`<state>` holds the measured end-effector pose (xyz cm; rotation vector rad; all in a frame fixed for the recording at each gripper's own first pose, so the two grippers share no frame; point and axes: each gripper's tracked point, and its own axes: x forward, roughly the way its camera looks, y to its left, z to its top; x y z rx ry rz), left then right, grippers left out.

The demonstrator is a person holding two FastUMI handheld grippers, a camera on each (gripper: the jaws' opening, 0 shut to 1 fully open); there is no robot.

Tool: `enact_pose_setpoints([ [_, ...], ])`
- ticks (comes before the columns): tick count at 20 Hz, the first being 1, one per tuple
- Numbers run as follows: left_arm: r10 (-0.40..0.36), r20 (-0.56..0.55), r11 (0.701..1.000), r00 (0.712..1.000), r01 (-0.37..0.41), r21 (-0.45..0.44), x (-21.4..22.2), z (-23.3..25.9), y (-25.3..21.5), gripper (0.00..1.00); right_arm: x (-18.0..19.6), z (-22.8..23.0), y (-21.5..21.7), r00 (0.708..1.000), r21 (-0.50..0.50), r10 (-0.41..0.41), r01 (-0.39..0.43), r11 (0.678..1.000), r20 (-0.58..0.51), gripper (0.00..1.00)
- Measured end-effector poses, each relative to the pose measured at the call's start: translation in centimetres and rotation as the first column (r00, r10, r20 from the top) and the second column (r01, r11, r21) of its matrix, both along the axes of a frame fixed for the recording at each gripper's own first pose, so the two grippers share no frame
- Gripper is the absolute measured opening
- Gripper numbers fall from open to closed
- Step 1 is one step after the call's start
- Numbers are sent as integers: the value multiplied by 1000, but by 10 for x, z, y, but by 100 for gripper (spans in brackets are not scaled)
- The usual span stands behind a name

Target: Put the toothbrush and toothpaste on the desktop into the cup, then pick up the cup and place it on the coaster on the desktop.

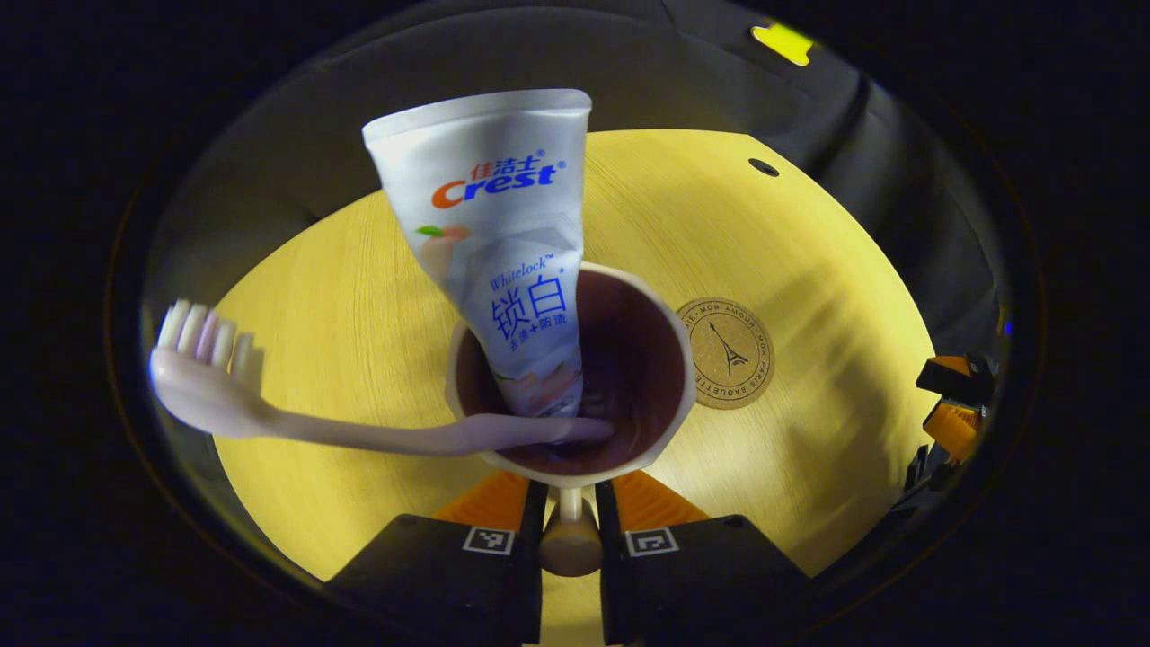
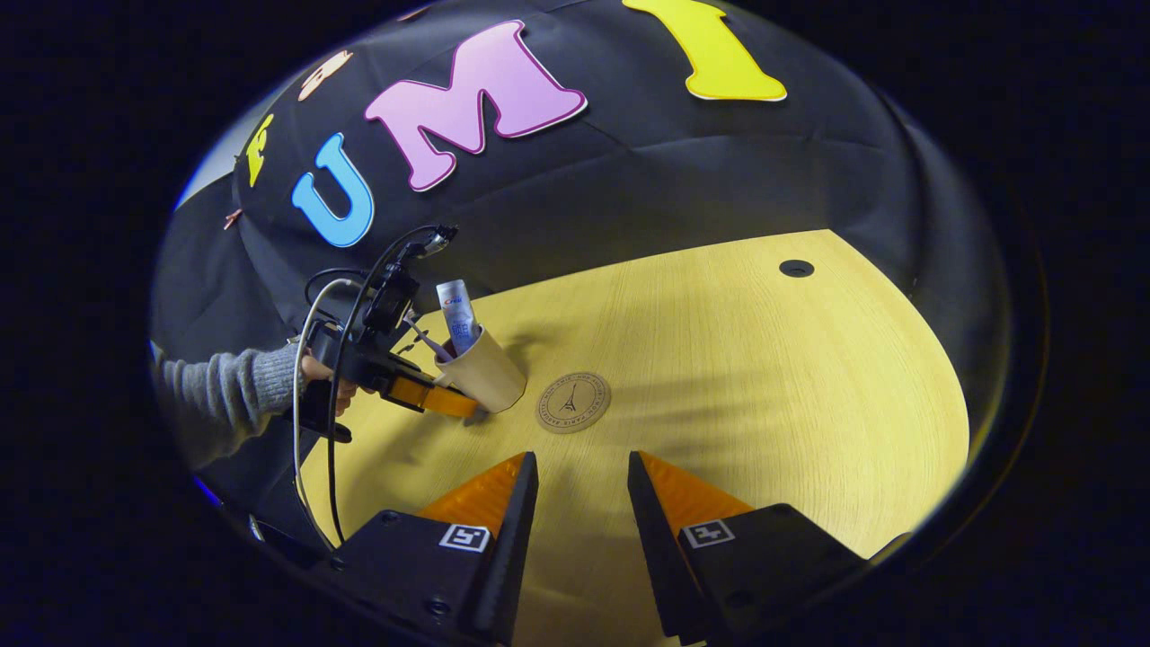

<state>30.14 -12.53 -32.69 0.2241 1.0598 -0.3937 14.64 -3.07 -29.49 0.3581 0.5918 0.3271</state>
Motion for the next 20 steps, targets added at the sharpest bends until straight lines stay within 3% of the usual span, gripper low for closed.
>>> enact_pose_setpoints([
  [4,-33,38,999,999,33,-3,-1,18,-12,30,1,1,-2,1000,5,-7,7,1000,-2,62],
  [10,-154,41,988,987,154,3,-2,25,-59,30,-4,4,-15,999,5,-39,39,999,0,62],
  [12,-174,35,985,984,174,-1,-1,23,-73,35,-7,4,-24,998,5,-58,59,998,-5,62],
  [15,-203,32,979,979,203,11,0,24,-77,30,-8,2,-36,996,4,-92,92,996,-14,62],
  [19,-230,24,973,973,230,21,-4,23,-88,30,-11,-2,-49,991,14,-129,129,992,-24,62],
  [20,-233,24,972,972,233,25,-4,23,-90,34,-12,-1,-49,991,17,-134,134,991,-23,62],
])
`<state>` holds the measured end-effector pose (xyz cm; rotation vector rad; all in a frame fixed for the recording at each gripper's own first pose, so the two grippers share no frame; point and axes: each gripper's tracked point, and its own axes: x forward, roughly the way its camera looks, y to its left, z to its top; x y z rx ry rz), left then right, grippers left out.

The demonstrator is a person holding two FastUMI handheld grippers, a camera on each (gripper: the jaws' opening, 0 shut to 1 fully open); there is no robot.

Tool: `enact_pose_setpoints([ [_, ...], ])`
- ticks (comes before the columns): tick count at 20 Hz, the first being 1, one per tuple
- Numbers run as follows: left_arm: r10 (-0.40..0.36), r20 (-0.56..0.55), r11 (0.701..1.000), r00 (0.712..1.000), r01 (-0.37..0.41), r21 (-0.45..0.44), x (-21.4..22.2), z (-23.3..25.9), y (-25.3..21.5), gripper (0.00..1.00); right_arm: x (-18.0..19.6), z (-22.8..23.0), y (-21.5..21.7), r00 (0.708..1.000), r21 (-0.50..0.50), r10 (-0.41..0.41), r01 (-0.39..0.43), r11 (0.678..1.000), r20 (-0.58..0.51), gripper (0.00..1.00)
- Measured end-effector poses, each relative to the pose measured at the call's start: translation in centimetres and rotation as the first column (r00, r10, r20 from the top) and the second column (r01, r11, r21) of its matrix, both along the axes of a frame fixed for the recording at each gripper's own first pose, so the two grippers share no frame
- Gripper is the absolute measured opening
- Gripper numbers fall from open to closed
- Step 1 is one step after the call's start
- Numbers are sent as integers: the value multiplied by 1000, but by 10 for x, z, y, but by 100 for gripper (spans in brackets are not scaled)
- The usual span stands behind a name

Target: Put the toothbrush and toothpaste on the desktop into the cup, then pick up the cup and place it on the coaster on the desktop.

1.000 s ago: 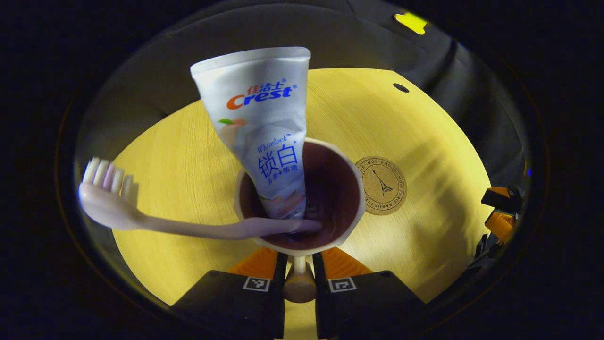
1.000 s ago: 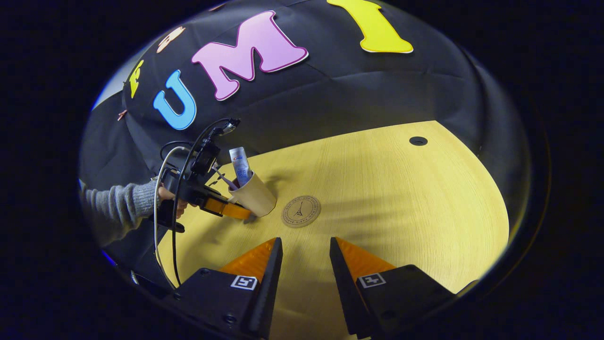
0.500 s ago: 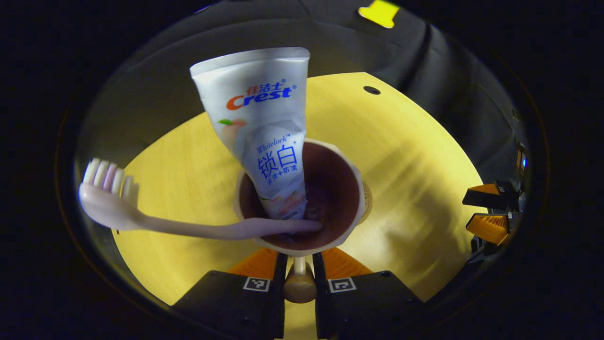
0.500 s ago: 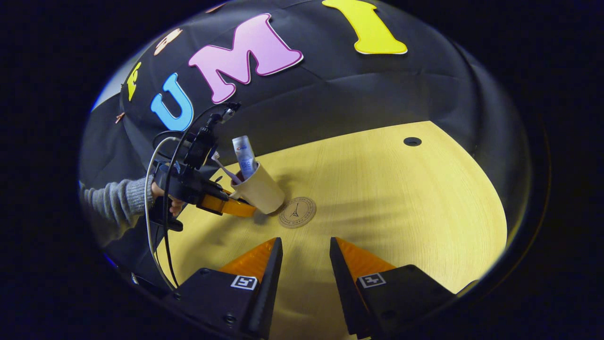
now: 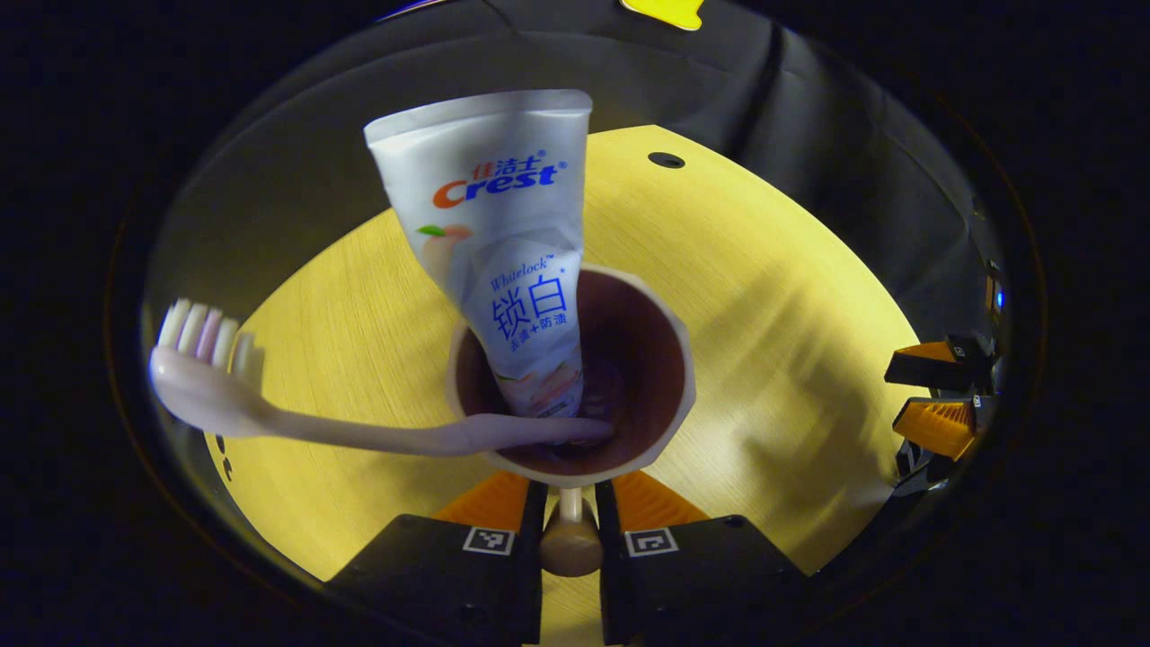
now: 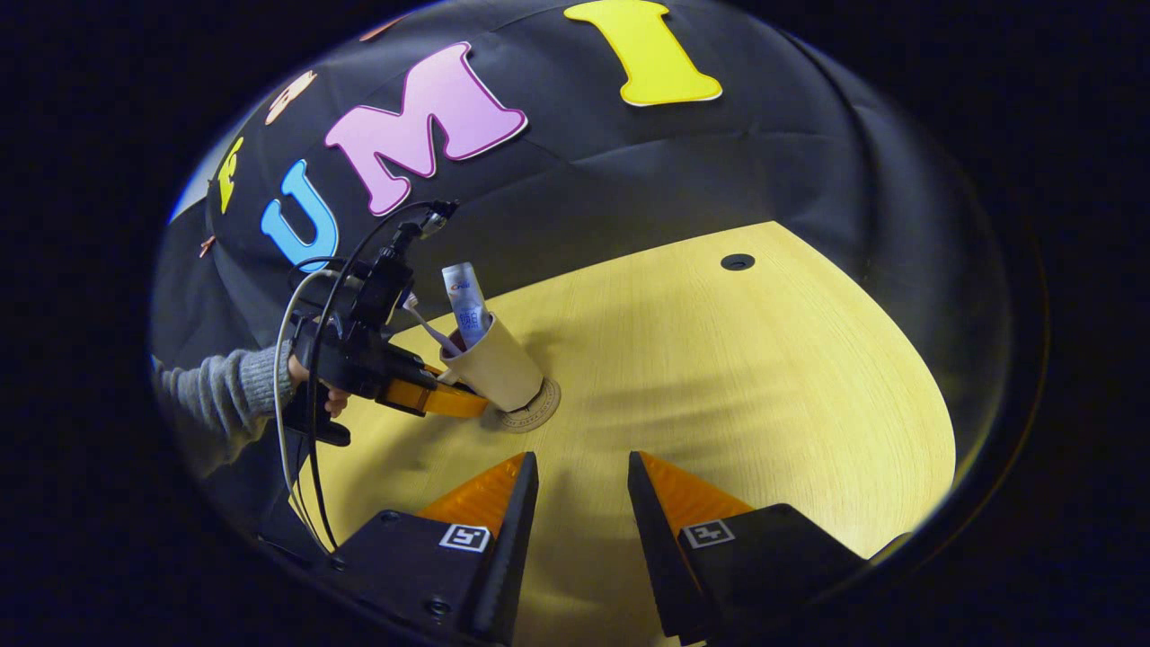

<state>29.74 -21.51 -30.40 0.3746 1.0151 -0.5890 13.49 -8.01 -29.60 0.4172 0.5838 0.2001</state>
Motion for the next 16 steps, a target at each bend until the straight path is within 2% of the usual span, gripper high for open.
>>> enact_pose_setpoints([
  [1,0,2,1000,1000,0,2,1,-1,-4,30,0,1,0,1000,3,-3,3,1000,3,62],
  [13,-28,-21,999,999,29,37,-3,-11,-15,30,-12,-2,-1,1000,12,-17,17,1000,-6,62],
  [14,-31,-13,999,999,31,33,-2,-12,-18,26,-13,-2,-1,1000,15,-19,19,1000,-8,62],
  [16,-33,-12,999,999,33,35,-5,-13,-19,30,-15,-2,-1,1000,16,-21,21,1000,-10,62],
])
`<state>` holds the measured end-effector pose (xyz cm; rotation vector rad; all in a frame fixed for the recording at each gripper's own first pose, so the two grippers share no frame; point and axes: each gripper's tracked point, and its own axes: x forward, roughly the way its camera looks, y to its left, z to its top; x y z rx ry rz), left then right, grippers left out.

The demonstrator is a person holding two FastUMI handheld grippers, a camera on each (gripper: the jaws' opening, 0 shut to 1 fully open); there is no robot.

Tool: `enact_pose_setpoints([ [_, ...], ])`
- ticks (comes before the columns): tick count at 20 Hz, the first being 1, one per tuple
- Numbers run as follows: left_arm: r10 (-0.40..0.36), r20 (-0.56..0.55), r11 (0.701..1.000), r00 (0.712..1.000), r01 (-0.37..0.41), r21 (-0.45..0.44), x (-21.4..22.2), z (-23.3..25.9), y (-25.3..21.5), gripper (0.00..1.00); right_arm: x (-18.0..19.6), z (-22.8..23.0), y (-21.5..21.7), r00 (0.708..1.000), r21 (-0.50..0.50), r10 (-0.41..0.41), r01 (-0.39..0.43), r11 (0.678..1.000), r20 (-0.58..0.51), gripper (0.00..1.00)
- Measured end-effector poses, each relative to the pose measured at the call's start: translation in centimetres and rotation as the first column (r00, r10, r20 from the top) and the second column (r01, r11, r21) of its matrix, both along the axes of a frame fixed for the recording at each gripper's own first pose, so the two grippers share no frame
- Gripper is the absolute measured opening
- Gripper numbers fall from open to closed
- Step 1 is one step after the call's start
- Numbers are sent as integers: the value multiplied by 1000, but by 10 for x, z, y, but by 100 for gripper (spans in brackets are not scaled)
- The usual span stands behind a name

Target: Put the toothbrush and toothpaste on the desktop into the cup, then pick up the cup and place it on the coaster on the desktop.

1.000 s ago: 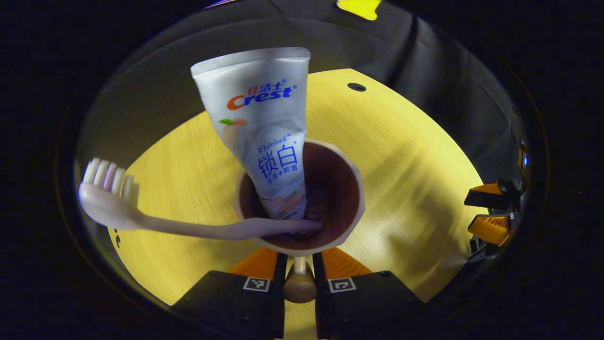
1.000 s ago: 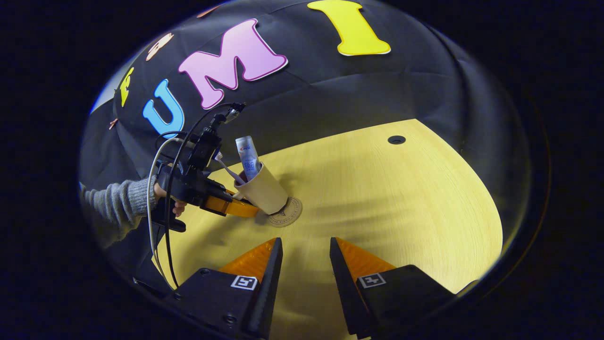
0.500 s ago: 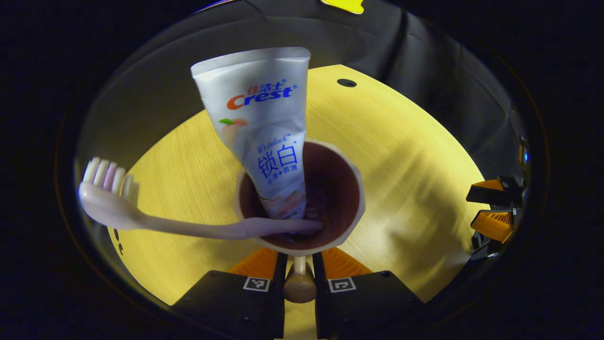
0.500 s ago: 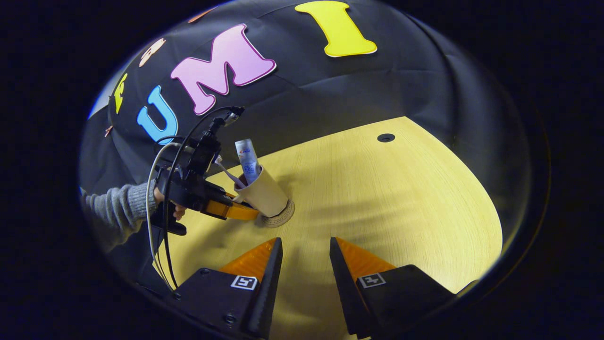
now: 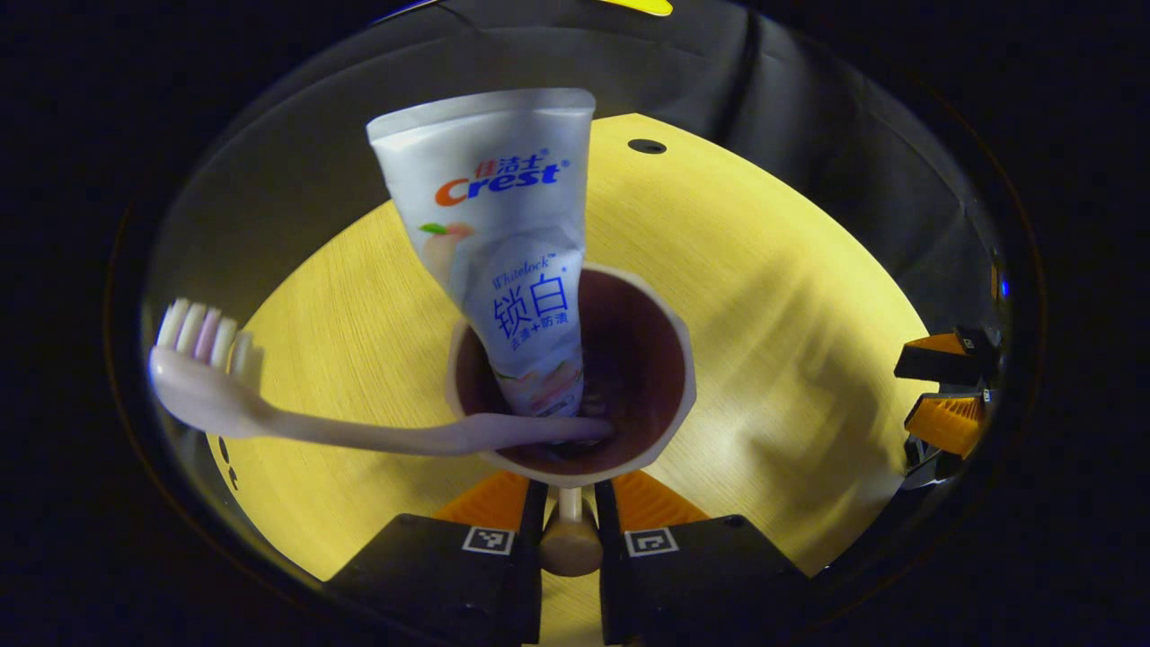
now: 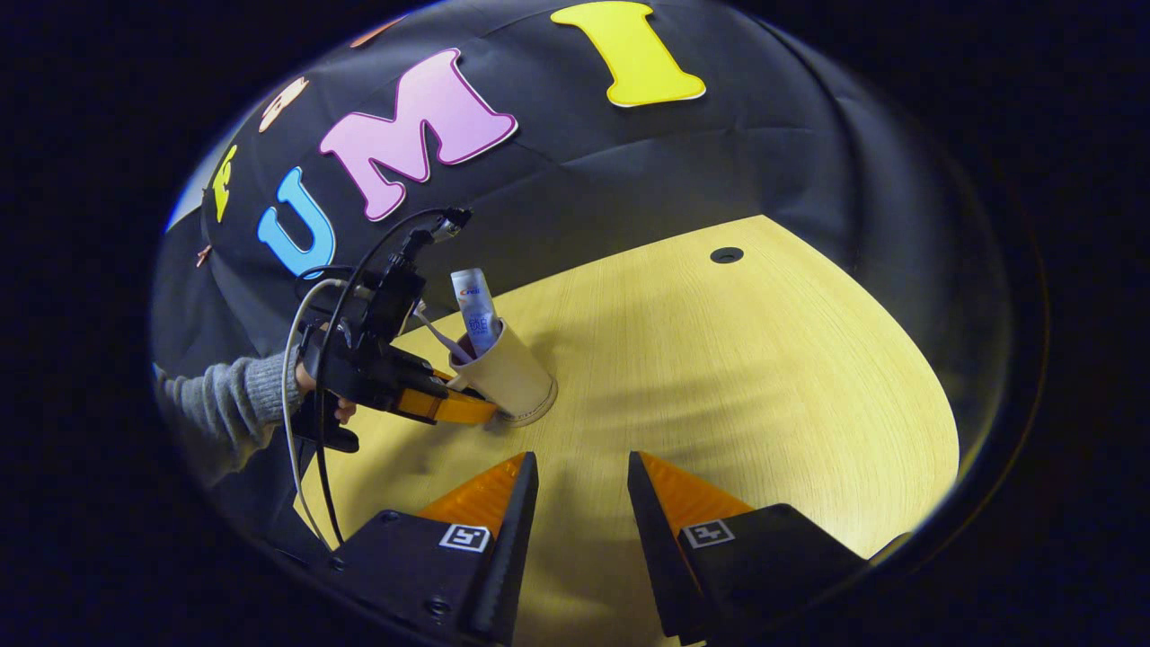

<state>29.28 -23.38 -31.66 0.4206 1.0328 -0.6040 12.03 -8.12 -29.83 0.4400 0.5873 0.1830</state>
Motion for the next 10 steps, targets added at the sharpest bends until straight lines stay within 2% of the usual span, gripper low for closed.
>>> enact_pose_setpoints([
  [2,-1,4,1000,1000,1,11,0,-2,1,32,0,1,1,1000,0,-1,1,1000,1,62],
  [3,-5,9,1000,1000,5,10,1,-2,1,39,-1,1,2,1000,1,-1,1,1000,1,62],
  [4,-6,14,1000,1000,6,4,2,-3,-2,36,-2,2,4,1000,1,0,0,1000,0,62],
  [6,-5,39,1000,999,5,8,6,-2,-4,51,-4,1,5,1000,-3,3,-3,1000,-2,62],
  [7,-5,49,1000,999,4,15,8,-3,-4,61,-5,2,7,1000,-4,4,-4,1000,-3,62],
  [10,-9,83,999,997,6,37,9,1,1,70,-5,4,10,1000,0,0,0,1000,-3,62],
])
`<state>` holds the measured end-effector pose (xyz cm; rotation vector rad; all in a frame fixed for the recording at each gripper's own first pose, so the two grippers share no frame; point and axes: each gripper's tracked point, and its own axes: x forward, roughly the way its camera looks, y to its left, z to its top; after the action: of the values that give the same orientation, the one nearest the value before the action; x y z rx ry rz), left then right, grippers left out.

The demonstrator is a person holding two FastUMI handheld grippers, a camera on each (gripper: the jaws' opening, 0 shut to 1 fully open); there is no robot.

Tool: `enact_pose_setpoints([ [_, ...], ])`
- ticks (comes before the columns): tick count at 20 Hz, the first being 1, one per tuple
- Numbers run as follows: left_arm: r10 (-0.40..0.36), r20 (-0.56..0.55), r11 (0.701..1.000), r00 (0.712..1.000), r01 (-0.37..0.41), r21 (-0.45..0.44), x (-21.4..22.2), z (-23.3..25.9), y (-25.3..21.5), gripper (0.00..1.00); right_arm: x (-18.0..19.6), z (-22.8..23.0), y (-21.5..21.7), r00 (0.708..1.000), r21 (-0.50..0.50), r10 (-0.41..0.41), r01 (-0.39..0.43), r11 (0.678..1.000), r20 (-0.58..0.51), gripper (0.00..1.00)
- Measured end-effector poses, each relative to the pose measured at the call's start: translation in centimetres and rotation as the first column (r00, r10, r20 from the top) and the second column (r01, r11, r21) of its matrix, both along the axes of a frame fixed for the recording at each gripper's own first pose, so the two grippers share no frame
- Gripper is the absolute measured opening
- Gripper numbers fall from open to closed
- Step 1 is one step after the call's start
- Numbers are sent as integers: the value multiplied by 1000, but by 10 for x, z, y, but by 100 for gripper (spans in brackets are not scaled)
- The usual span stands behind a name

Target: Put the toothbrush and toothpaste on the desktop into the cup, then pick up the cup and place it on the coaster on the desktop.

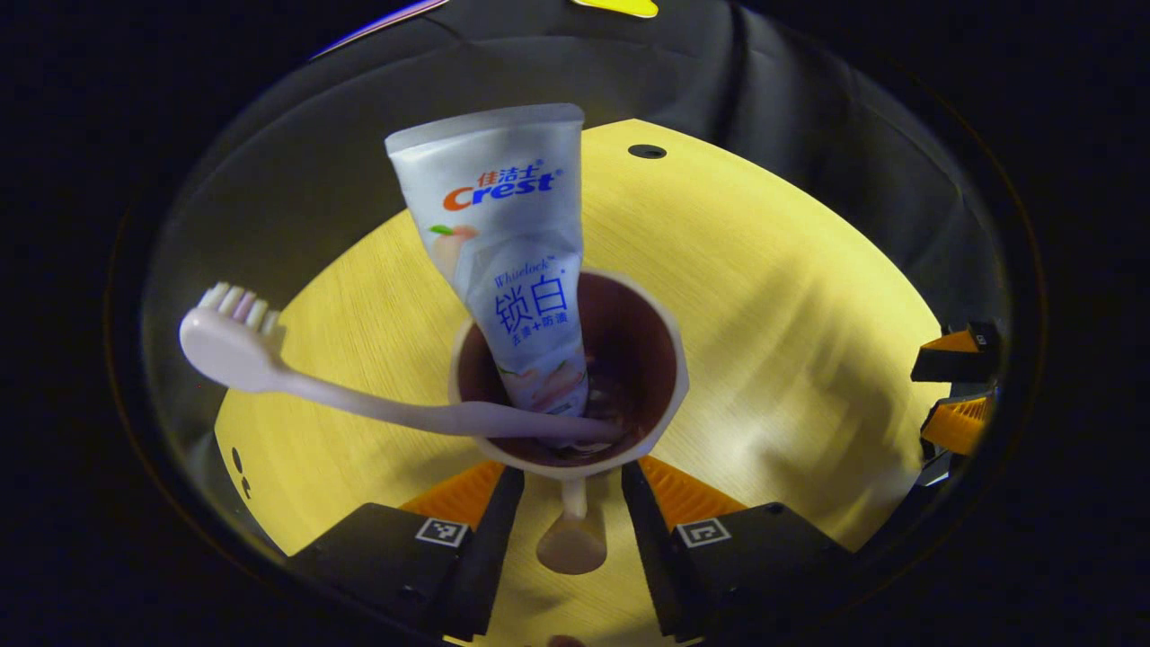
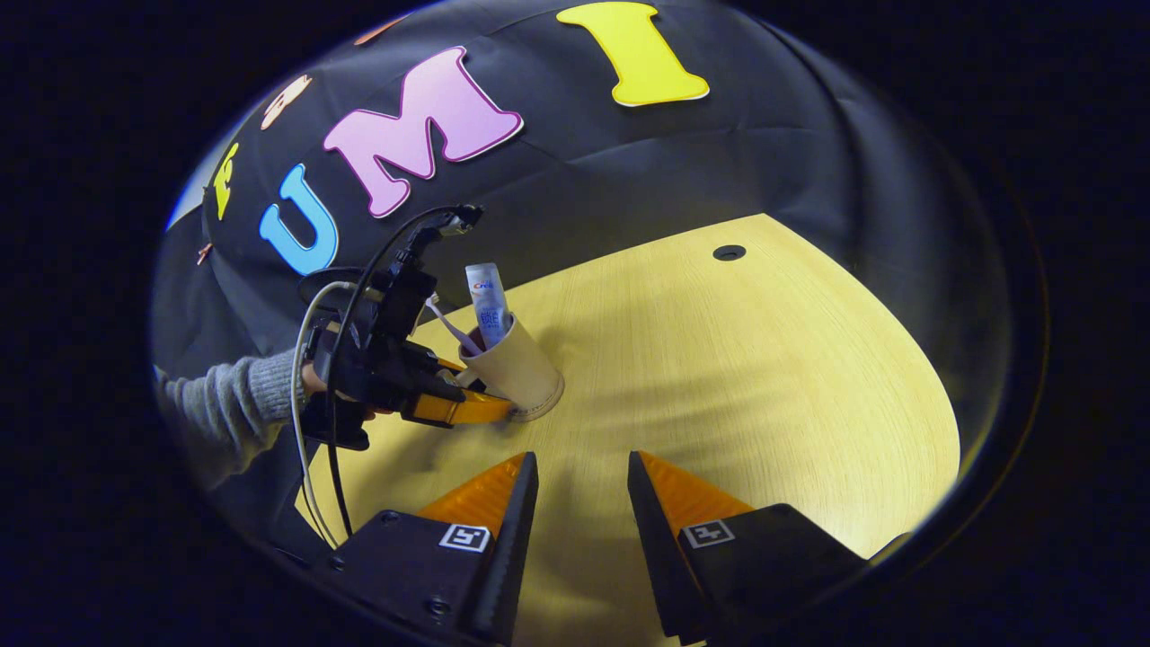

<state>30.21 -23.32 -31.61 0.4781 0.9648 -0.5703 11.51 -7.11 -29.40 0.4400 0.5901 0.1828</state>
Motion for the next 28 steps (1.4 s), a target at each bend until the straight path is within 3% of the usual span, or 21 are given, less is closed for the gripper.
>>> enact_pose_setpoints([
  [7,23,52,999,998,-21,-36,-8,27,17,82,-1,13,14,999,10,-34,34,999,3,62],
  [13,43,185,994,982,-24,-103,-21,76,36,89,-6,42,39,998,-24,-47,48,999,38,62],
  [20,99,334,981,937,-36,-192,-58,148,73,91,-20,77,66,994,-55,-73,77,996,79,62],
  [28,234,484,943,843,-75,-325,-123,220,118,90,-44,133,92,986,-122,-73,92,988,151,65],
])
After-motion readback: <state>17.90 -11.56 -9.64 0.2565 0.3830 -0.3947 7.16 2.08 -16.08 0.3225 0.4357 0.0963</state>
